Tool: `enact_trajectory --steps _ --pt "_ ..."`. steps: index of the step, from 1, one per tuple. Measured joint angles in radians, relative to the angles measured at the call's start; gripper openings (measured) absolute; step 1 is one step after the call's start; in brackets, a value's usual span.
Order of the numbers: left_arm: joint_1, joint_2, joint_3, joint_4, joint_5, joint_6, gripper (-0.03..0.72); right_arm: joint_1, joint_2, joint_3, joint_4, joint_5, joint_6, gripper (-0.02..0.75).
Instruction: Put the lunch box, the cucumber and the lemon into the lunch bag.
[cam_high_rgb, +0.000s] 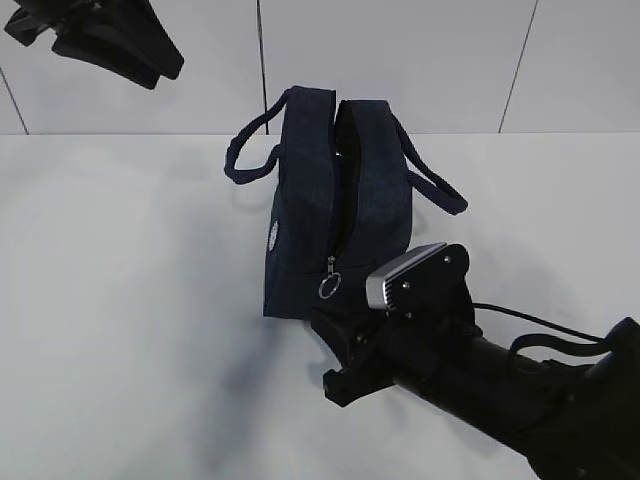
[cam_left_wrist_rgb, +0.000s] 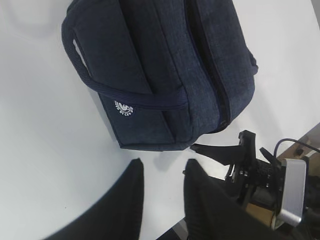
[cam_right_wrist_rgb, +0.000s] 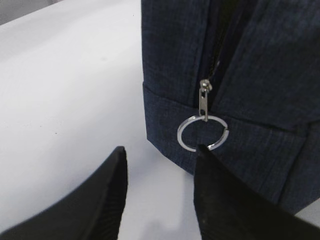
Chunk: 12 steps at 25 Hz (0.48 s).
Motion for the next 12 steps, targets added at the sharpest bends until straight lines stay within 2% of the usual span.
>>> enact_trajectory --steps 12 --pt "0.0 0.0 0.0 0.0 0.0 0.0 0.197 0.0 0.05 -0.064 0.056 0.051 -0.002 0.33"
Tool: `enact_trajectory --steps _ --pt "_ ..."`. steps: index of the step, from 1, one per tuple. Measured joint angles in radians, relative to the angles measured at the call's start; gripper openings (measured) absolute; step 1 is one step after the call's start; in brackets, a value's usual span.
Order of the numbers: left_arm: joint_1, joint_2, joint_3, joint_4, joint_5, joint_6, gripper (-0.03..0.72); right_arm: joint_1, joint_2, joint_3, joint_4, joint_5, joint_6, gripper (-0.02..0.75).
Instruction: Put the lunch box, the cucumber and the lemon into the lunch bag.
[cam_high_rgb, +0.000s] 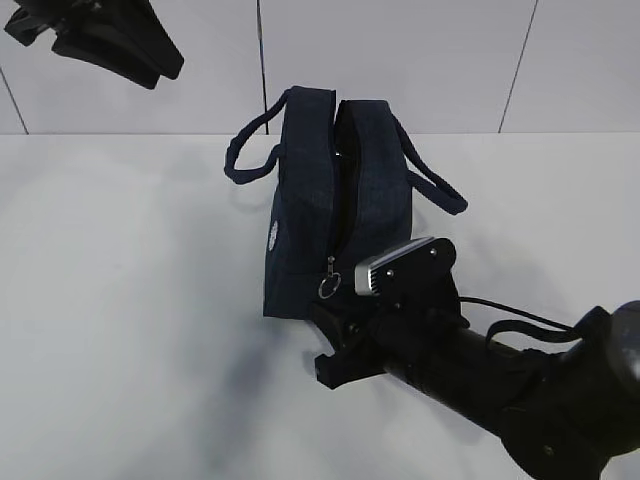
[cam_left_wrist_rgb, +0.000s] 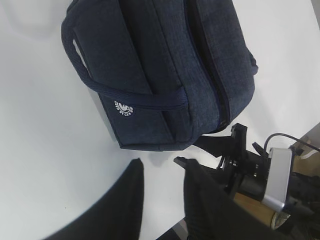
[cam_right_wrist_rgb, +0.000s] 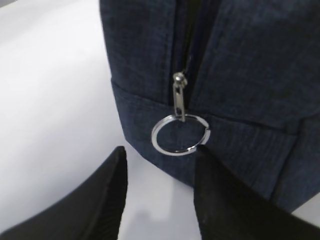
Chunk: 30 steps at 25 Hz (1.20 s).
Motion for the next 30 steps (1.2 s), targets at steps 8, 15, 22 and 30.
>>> enact_trajectory --steps 8,15,22,30 --pt "0.0 0.0 0.0 0.0 0.0 0.0 0.197 0.0 0.003 -0.039 0.032 0.052 -0.03 0.329" --pt "0.0 0.0 0.0 0.0 0.0 0.0 0.197 0.0 0.004 -0.042 0.043 0.068 -0.035 0.33" --pt "0.0 0.0 0.0 0.0 0.0 0.0 0.197 0.0 0.023 -0.064 0.079 0.102 -0.037 0.329" --pt "0.0 0.0 0.0 0.0 0.0 0.0 0.197 0.0 0.023 -0.079 0.038 0.086 -0.038 0.33"
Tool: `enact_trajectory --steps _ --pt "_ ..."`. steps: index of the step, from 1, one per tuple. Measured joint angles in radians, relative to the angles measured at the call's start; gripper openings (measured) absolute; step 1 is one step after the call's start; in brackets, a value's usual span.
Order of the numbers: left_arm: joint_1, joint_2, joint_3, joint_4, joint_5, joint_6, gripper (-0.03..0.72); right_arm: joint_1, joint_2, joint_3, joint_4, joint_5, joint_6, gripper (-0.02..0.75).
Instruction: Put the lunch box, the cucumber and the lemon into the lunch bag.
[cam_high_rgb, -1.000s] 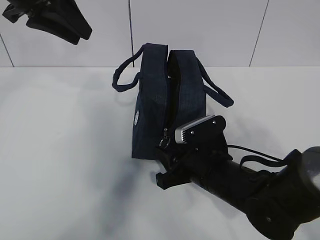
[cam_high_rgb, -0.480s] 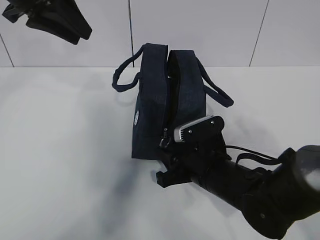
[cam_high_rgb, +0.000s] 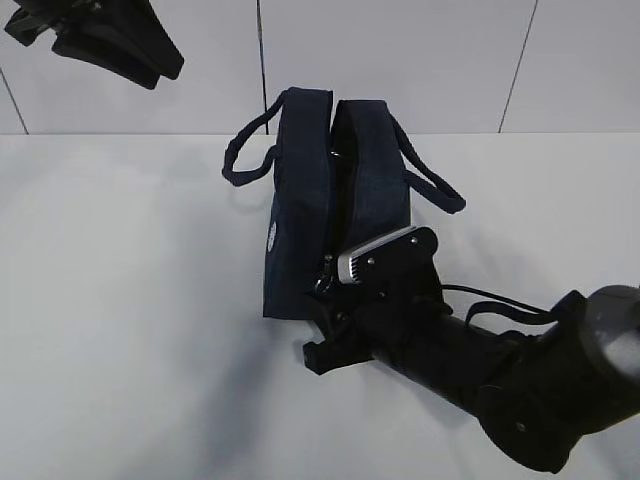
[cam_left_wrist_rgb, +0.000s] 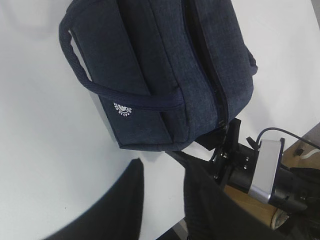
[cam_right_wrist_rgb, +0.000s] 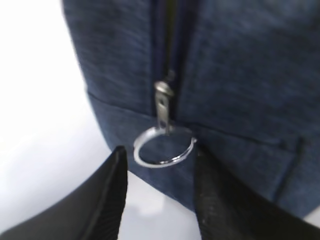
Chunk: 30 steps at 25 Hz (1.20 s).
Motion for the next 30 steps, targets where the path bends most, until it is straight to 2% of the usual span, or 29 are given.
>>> enact_trajectory --steps 21,23,27,30 --pt "0.0 0.0 0.0 0.0 0.0 0.0 0.197 0.0 0.0 -0.018 -0.055 -0.035 -0.002 0.329" --pt "0.0 0.0 0.0 0.0 0.0 0.0 0.197 0.0 0.0 -0.018 -0.055 -0.035 -0.002 0.316" --pt "0.0 0.0 0.0 0.0 0.0 0.0 0.197 0.0 0.0 -0.018 -0.047 -0.035 -0.002 0.241" --pt "0.0 0.0 0.0 0.002 0.0 0.0 0.197 0.0 0.0 -0.018 -0.046 -0.019 -0.002 0.221"
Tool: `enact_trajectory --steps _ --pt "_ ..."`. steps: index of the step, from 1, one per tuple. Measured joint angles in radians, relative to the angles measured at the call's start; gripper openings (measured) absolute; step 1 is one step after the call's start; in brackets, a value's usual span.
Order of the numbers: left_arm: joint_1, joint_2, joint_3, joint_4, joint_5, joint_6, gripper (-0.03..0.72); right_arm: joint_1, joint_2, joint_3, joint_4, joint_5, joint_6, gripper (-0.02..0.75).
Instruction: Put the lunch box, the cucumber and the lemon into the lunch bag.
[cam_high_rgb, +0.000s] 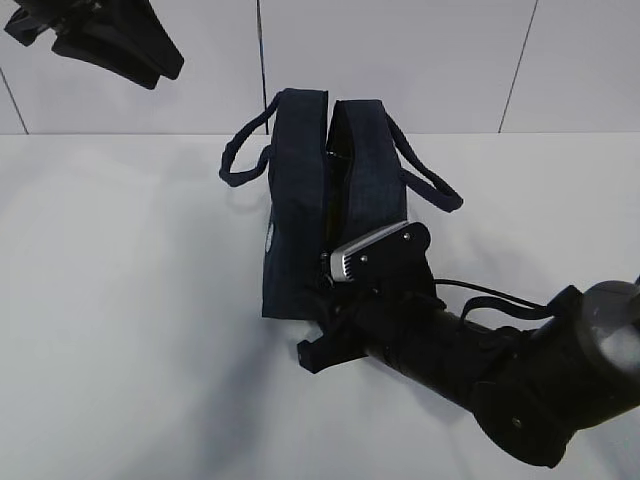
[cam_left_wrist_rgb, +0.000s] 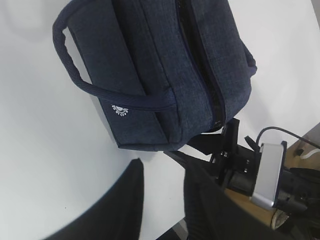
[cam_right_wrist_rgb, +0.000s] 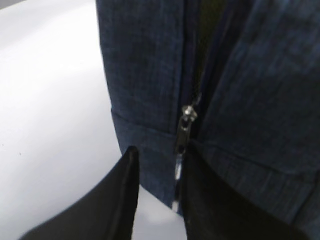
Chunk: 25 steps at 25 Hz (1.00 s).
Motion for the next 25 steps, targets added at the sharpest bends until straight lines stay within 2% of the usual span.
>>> enact_trajectory --steps 19,21,25 --pt "0.0 0.0 0.0 0.0 0.0 0.0 0.197 0.0 0.0 0.0 0.04 0.029 0.0 0.211" --pt "0.0 0.0 0.0 0.0 0.0 0.0 0.197 0.0 0.0 0.0 0.04 0.033 0.0 0.189" --pt "0.0 0.0 0.0 0.0 0.0 0.0 0.197 0.0 0.0 0.0 0.042 0.044 -0.002 0.067"
